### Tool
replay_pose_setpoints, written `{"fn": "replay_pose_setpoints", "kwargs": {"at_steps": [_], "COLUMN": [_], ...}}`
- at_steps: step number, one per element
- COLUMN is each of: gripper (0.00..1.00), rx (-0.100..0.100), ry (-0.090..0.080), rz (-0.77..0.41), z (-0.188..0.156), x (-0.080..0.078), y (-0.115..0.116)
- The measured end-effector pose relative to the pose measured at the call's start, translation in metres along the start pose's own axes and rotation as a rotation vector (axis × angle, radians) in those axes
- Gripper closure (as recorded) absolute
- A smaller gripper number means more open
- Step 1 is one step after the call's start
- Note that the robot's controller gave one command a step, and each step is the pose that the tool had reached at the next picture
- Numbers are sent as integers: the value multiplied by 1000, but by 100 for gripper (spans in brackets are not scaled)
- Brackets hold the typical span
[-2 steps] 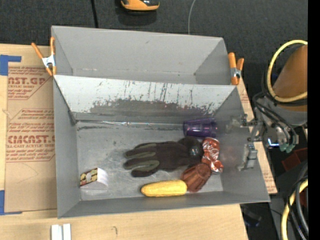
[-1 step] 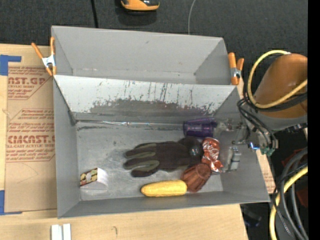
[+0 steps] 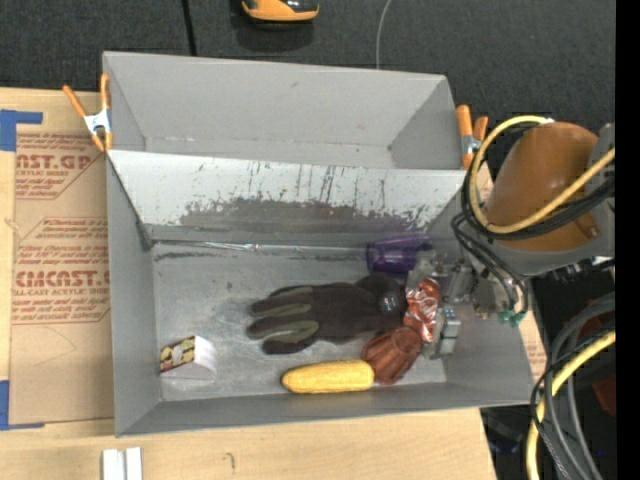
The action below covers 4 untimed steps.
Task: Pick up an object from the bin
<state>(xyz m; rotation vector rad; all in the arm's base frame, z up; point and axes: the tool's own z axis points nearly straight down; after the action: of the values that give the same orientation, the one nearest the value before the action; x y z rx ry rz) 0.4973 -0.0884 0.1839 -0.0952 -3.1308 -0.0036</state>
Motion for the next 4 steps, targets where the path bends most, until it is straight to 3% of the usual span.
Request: {"fn": "replay_pose_setpoints", "kwargs": {"at_steps": [1, 2, 3, 4], "gripper": [0, 0, 100, 0], "rx": [3, 2, 5, 5], "ry": [-20, 34, 23, 23], "rz": [-53, -184, -178, -178], "z": [34, 84, 82, 82], "x": [-5, -15, -16, -16], "y": [16, 33, 32, 32]}}
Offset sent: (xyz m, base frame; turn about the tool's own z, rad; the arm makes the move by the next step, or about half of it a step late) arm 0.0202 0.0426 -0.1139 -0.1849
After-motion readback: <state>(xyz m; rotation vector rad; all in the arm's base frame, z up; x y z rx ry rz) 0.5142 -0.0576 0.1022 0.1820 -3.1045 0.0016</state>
